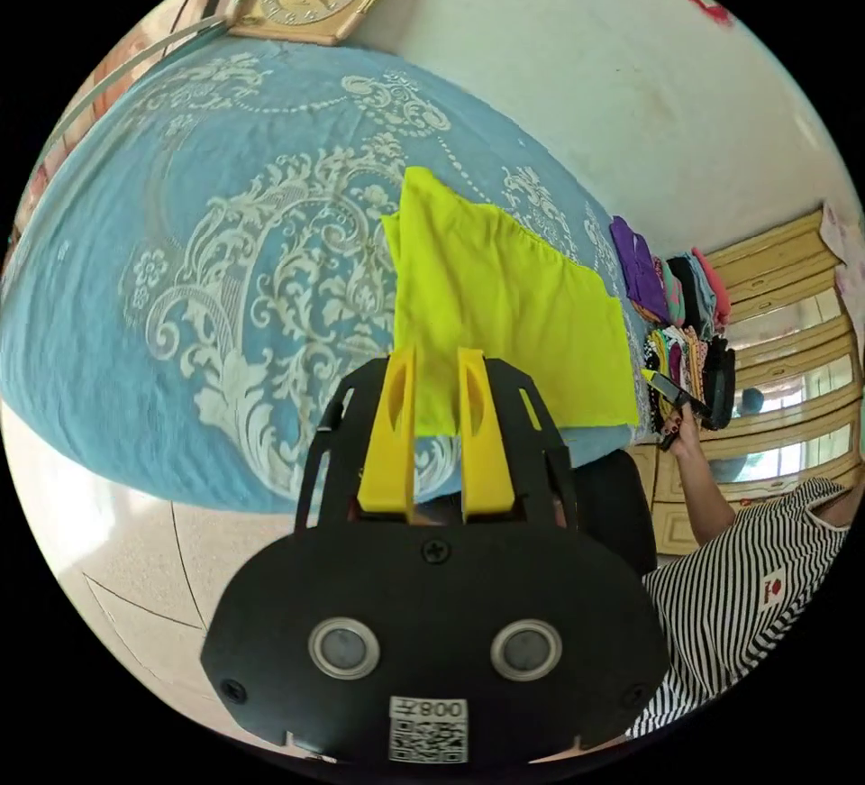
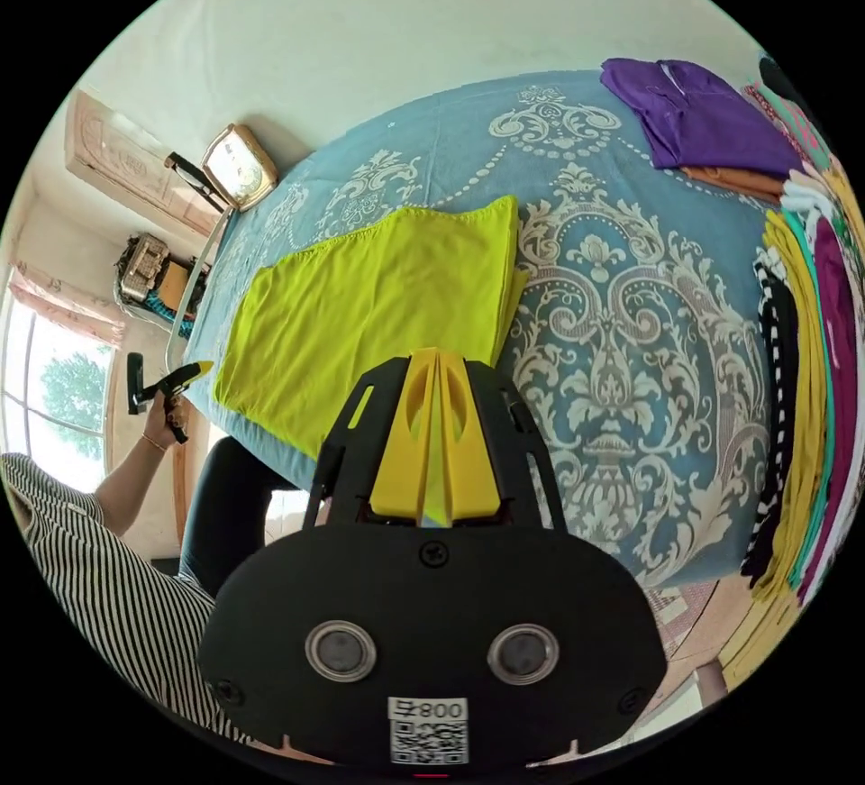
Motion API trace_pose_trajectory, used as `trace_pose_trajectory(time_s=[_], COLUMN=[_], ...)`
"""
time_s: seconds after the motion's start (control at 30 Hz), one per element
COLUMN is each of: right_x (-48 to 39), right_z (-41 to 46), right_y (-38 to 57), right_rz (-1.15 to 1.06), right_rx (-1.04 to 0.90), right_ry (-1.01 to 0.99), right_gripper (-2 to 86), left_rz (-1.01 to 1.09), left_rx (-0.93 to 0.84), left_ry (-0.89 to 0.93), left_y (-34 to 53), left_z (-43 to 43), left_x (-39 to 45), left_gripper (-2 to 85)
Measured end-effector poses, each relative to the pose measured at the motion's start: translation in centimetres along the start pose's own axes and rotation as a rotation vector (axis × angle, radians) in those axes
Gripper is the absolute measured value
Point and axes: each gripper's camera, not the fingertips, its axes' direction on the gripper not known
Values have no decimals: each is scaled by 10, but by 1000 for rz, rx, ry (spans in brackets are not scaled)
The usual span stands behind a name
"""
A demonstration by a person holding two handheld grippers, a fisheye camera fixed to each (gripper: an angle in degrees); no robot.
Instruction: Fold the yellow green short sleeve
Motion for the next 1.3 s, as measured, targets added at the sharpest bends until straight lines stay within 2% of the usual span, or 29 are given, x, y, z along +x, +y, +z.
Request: trace_pose_trajectory(time_s=[0.17,0.53,0.67,0.83,1.07,1.3], right_x=[37,84,81,83,84,79], right_z=[-31,-31,-29,-13,-7,-23], right_y=[66,157,166,167,170,172], right_rz=[135,305,278,278,284,216], right_rx=[27,19,54,1,-78,-142], right_ry=[-157,-281,-305,-310,-302,-334], right_gripper=[50,78,82,84,23,7], left_rz=[-119,-138,-150,-166,-211,-167], left_rx=[-32,-95,-98,-105,-92,-115], left_ry=[148,164,176,182,203,193], left_y=[39,58,63,68,75,81], left_z=[-23,-60,-79,-96,-132,-168], left_x=[-66,-120,-134,-145,-157,-145], left_gripper=[101,47,40,35,25,19])
